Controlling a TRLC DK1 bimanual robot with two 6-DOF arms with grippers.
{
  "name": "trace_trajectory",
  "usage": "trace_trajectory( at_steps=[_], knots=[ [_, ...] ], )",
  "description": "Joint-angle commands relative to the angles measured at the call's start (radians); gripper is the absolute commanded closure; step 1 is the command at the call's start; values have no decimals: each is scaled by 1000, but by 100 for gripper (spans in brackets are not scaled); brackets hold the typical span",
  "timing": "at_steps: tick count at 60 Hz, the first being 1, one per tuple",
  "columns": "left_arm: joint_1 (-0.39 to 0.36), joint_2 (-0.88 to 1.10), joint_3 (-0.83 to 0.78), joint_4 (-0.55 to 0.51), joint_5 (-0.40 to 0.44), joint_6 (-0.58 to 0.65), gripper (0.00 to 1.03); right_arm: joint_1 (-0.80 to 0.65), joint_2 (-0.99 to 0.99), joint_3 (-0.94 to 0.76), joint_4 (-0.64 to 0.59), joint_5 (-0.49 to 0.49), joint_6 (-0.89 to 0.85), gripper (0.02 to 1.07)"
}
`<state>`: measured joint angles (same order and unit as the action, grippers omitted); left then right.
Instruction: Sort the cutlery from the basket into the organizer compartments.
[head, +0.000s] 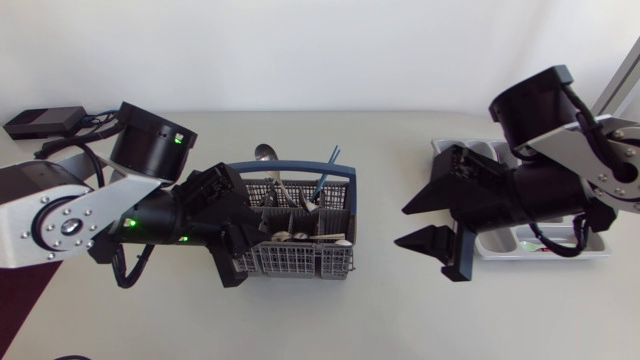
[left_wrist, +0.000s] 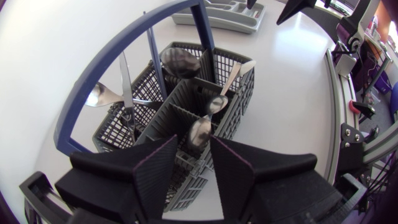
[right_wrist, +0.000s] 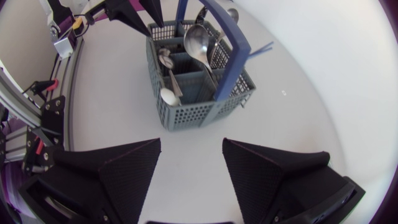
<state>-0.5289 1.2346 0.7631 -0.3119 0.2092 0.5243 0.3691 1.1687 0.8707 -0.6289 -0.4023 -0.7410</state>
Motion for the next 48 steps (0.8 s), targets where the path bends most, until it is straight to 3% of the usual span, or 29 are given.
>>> trace_trajectory(
  at_steps=[1,16,30,48],
  knots=[
    [13,-14,-38,13,18,20,65,71,45,53,-5,13,132,35],
    [21,-15,-42,13,47,40,65,203,184,128,47,68,221,38],
    [20,-9,-30,13,55,43,65,225,273,160,110,91,273,48],
    [0,-4,-19,10,67,34,65,229,306,165,123,105,310,51]
  ],
)
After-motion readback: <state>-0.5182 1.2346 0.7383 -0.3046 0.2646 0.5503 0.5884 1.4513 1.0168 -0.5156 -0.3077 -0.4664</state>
